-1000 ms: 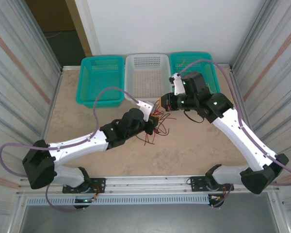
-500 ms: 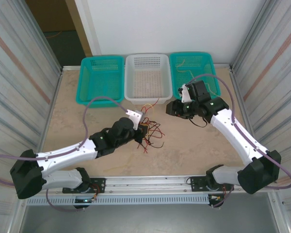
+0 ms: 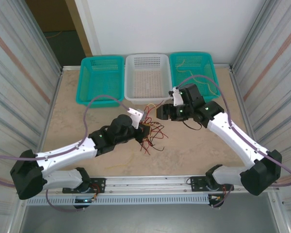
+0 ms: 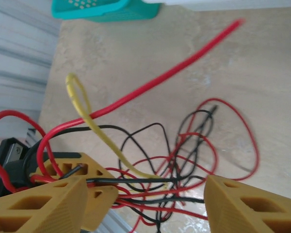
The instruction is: Untangle the cables
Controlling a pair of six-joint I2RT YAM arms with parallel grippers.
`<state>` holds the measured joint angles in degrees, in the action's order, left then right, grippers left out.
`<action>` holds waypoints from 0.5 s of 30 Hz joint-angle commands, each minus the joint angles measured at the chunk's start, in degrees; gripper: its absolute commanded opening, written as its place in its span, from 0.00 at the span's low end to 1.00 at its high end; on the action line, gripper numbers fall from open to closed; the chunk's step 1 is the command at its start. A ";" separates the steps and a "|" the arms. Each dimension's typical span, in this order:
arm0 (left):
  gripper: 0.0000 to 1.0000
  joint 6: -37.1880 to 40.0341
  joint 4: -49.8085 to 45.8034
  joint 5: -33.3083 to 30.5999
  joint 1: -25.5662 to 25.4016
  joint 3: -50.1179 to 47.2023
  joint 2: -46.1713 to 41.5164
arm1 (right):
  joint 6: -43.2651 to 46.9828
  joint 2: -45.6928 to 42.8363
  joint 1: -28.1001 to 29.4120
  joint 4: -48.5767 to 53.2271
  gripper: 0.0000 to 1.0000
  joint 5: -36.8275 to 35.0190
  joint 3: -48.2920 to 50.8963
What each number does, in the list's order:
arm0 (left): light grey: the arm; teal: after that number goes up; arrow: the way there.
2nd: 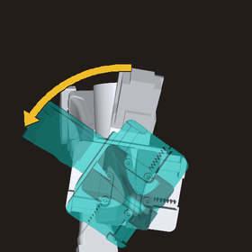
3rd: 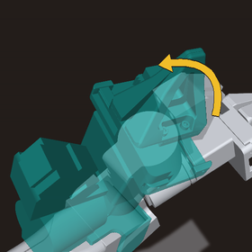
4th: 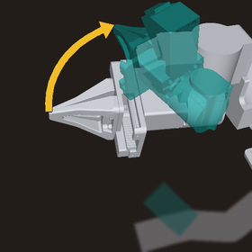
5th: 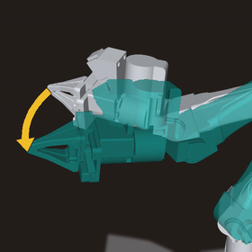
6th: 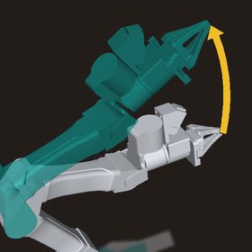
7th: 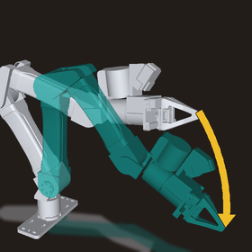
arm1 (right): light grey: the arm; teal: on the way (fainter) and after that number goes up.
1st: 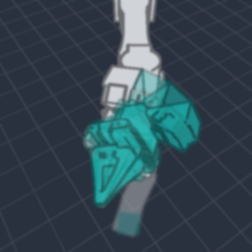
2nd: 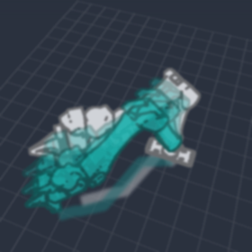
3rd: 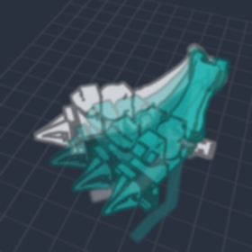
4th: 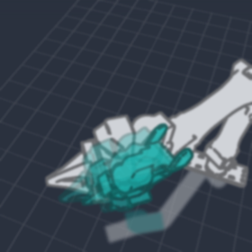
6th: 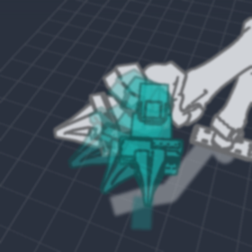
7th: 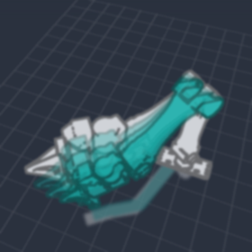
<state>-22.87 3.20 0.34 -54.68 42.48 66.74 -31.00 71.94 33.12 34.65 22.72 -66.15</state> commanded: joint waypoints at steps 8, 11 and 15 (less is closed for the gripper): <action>0.00 1.94 -0.18 1.52 0.88 3.89 -0.27 | 2.76 2.57 -0.20 -1.06 0.00 -4.81 -2.74; 0.00 0.12 -2.93 -2.02 2.38 3.05 -1.23 | 2.88 -2.29 -6.03 0.36 0.00 -6.22 -0.78; 0.00 -4.45 -9.24 -3.57 7.69 2.21 -0.56 | 2.70 -10.77 -20.37 3.05 0.00 -2.89 0.63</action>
<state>-23.86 -1.08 -0.05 -49.95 44.58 66.83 -29.39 68.01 19.59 34.57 19.57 -66.02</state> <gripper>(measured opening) 0.128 0.070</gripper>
